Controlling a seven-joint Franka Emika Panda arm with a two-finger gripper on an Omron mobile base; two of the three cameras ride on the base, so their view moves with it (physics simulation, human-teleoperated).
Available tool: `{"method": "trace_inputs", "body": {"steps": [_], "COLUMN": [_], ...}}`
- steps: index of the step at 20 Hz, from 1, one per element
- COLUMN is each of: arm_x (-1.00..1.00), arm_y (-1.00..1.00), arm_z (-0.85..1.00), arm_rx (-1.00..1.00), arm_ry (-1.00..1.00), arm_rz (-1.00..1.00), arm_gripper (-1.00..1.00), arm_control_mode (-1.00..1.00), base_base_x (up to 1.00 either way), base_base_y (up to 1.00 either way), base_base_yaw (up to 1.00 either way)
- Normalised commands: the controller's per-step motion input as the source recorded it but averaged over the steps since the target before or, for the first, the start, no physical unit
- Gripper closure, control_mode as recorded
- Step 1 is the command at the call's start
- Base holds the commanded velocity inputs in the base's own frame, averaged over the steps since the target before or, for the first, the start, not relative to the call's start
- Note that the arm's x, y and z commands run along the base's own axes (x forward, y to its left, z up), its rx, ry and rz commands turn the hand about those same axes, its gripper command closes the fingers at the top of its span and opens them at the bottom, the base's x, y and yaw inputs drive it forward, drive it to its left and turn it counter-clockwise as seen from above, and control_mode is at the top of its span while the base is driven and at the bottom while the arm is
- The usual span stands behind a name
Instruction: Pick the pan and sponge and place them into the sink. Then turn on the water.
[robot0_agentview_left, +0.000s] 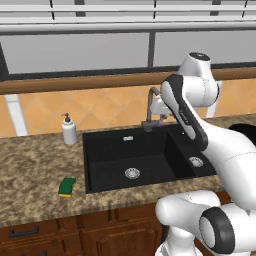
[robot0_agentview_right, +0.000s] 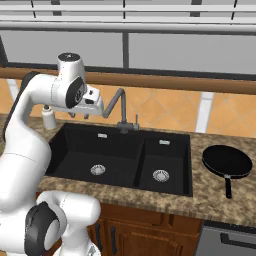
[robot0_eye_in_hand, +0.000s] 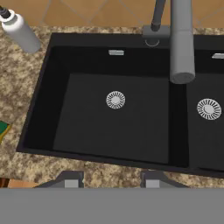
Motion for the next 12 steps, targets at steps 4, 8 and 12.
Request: {"method": "trace_inputs", "body": {"steps": [4,8,12], "arm_x": [0.0,0.0,0.0], "arm_y": [-0.6,-1.0,-1.0], "arm_z": [0.0,-0.03,-0.08], "arm_rx": [0.0,-0.01,-0.01], "arm_ry": [0.0,0.02,0.05], "arm_rz": [0.0,-0.02,-0.04], "arm_gripper": [-1.0,-1.0,-1.0], "arm_control_mode": [-1.0,-1.0,-1.0], "base_base_x": [0.0,0.0,0.0], "base_base_y": [0.0,0.0,0.0], "base_base_yaw": [0.0,0.0,0.0]}}
